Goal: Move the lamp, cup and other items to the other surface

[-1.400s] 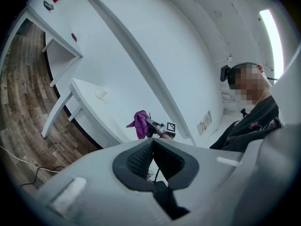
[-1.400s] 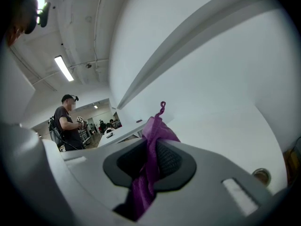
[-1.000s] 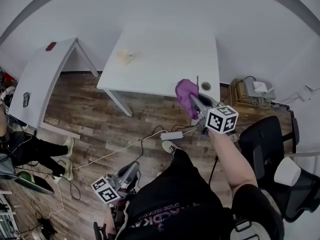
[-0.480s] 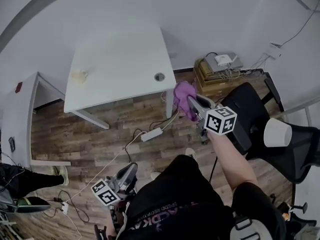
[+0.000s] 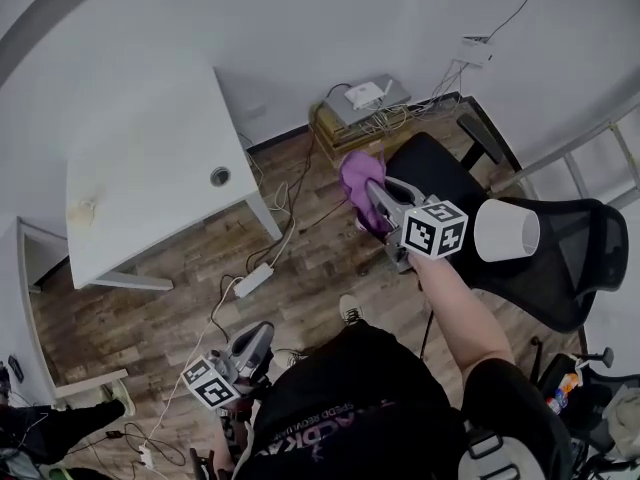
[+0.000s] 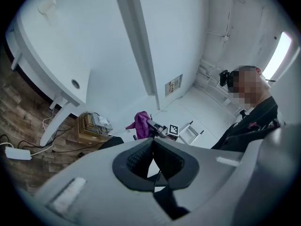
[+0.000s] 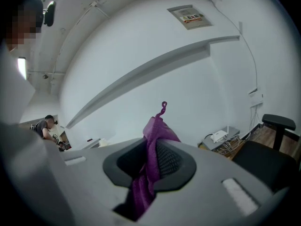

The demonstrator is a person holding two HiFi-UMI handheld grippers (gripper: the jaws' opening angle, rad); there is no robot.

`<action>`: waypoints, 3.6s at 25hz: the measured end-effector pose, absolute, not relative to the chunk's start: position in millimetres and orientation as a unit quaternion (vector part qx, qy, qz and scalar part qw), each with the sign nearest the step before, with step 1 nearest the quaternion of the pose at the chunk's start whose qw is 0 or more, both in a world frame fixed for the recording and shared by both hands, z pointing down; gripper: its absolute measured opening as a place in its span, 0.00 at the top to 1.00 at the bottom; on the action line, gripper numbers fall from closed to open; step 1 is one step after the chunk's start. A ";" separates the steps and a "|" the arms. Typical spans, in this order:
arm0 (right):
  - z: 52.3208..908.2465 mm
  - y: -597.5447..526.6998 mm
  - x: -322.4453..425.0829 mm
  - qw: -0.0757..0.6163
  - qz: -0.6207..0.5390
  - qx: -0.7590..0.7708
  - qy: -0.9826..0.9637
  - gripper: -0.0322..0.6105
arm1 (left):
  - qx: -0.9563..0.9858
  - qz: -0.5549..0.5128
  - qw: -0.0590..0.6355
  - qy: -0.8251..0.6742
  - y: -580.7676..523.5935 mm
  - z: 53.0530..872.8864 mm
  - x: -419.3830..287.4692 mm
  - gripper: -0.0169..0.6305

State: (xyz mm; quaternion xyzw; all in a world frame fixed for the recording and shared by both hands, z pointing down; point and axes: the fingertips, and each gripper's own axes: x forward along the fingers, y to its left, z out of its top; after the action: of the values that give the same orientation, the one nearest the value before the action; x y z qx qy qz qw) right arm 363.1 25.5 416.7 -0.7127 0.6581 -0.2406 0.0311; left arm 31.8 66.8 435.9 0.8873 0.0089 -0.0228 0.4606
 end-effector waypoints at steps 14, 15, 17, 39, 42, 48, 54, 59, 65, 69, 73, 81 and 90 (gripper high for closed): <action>530.1 125.5 544.3 0.004 -0.330 -0.779 0.533 0.87 | 0.871 0.046 0.487 0.042 110.3 460.5 143.0 0.97; 543.9 130.1 552.9 -0.003 -0.341 -0.779 0.526 0.87 | 0.870 0.048 0.488 0.041 112.9 462.1 148.6 0.97; 575.3 136.9 568.7 -0.022 -0.362 -0.778 0.513 0.87 | 0.869 0.055 0.491 0.035 116.5 465.7 158.6 0.97; 780.1 166.4 618.9 -0.121 -0.515 -0.747 0.403 0.86 | 0.830 0.127 0.539 -0.073 132.0 505.7 161.6 0.97; 787.6 167.8 614.9 -0.127 -0.520 -0.743 0.402 0.86 | 0.824 0.130 0.546 -0.075 136.3 509.1 160.0 0.97; 798.4 173.2 611.9 -0.134 -0.528 -0.739 0.397 0.86 | 0.821 0.132 0.550 -0.082 145.0 513.9 152.8 0.97; 802.3 172.8 607.4 -0.138 -0.535 -0.732 0.398 0.80 | 0.818 0.125 0.553 -0.093 149.1 517.5 144.4 0.97; 790.6 173.7 609.7 -0.138 -0.526 -0.741 0.394 0.76 | 0.824 0.111 0.549 -0.088 145.9 515.3 139.7 0.97; 746.0 164.2 612.1 -0.112 -0.496 -0.761 0.402 0.76 | 0.843 0.100 0.524 -0.062 136.3 499.4 140.2 0.97; 686.8 153.3 618.2 -0.091 -0.432 -0.794 0.417 0.86 | 0.853 0.081 0.513 -0.049 131.3 488.3 133.0 0.97; 619.4 140.2 613.8 -0.053 -0.370 -0.820 0.434 0.95 | 0.860 0.061 0.504 -0.043 123.9 477.9 116.3 0.97; 511.7 95.5 520.9 0.016 -0.312 -0.770 0.557 0.95 | 0.874 0.023 0.485 -0.026 119.3 456.1 79.1 0.97; 473.7 60.4 254.2 0.008 -0.340 -0.551 0.762 0.95 | 0.880 -0.017 0.473 -0.037 116.5 442.3 35.7 0.97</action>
State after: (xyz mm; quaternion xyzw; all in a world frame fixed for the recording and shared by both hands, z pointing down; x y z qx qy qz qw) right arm 254.2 60.4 473.7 -0.5513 0.7620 -0.3397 0.0079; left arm 35.7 116.5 442.3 0.8800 -0.0372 -0.0168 0.4733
